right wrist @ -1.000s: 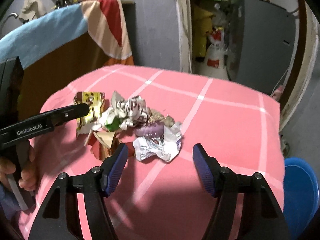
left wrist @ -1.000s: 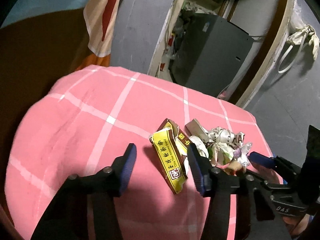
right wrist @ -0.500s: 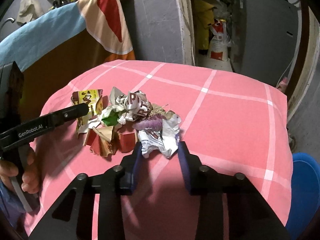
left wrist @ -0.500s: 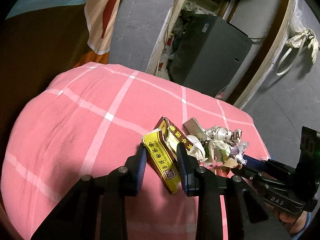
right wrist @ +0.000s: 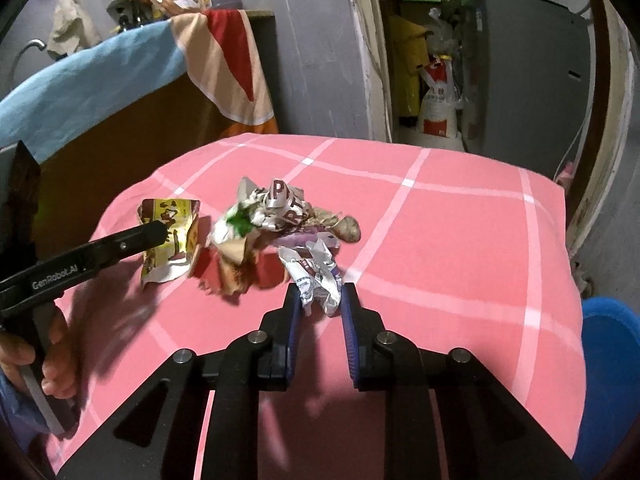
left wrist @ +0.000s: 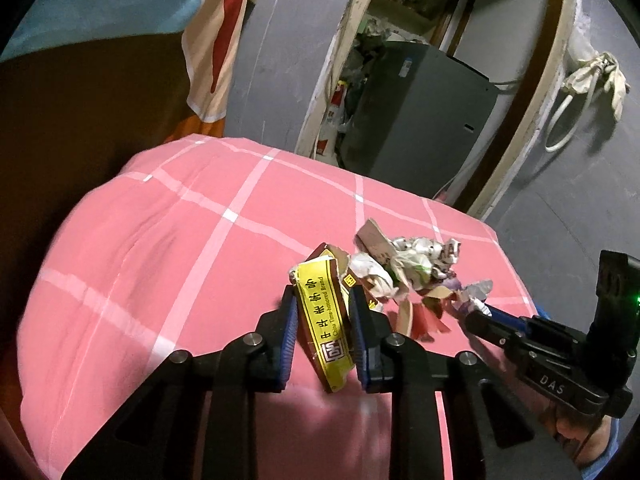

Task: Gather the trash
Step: 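Grasp the yellow ruler-printed wrapper with the left tool while the right tool grasps a silver wrapper, then carry both held wrappers over the blue bucket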

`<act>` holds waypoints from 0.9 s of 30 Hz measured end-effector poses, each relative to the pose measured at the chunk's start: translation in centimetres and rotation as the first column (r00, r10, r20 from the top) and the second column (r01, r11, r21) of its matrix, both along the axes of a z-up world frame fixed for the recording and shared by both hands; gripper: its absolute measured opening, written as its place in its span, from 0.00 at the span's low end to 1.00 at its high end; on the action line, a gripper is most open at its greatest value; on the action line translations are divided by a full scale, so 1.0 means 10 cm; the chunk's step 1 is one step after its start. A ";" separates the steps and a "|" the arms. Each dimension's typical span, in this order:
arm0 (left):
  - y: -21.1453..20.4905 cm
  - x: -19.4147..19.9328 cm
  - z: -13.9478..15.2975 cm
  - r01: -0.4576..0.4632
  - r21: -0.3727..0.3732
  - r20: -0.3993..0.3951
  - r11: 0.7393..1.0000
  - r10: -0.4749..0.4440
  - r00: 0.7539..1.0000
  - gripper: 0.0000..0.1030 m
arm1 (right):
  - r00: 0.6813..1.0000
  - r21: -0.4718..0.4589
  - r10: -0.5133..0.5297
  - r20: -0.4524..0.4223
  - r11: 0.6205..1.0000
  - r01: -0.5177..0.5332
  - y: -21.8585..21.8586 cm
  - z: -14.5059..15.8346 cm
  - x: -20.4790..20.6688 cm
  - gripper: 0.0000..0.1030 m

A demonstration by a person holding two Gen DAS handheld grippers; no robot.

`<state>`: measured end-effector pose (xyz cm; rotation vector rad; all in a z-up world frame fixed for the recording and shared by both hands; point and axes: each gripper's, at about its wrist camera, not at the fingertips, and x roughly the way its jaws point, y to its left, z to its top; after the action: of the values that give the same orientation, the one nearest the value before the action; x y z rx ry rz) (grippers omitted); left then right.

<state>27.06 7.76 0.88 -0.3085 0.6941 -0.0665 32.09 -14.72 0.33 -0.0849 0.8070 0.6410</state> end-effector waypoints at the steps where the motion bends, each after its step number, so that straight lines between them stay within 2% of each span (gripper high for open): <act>1: -0.02 -0.03 0.01 0.000 0.006 0.007 1.000 0.000 1.000 0.19 | 1.000 0.014 0.000 0.001 1.000 0.000 -0.03 0.00 -0.03 0.17; 8: -0.20 -0.28 0.08 -0.002 0.045 0.064 0.999 -0.001 0.998 0.18 | 0.999 0.117 -0.028 0.045 0.993 0.023 -0.29 0.06 -0.30 0.17; 14: -0.36 -0.45 0.17 -0.002 0.075 0.140 0.997 -0.009 0.990 0.18 | 0.980 0.190 -0.057 0.189 0.982 0.020 -0.47 0.23 -0.61 0.17; 23: -0.80 -0.65 0.40 0.015 0.111 0.285 0.994 -0.047 0.957 0.18 | 0.912 0.275 -0.150 0.382 0.960 0.043 -0.79 0.50 -0.93 0.17; 27: -1.01 -0.66 0.55 0.034 0.094 0.360 0.995 -0.066 0.930 0.18 | 0.853 0.329 -0.243 0.463 0.940 0.089 -1.04 0.63 -1.07 0.19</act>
<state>20.48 -2.30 6.43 -0.1877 0.3347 -0.1382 21.42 -25.09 6.61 0.0934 0.2053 0.5325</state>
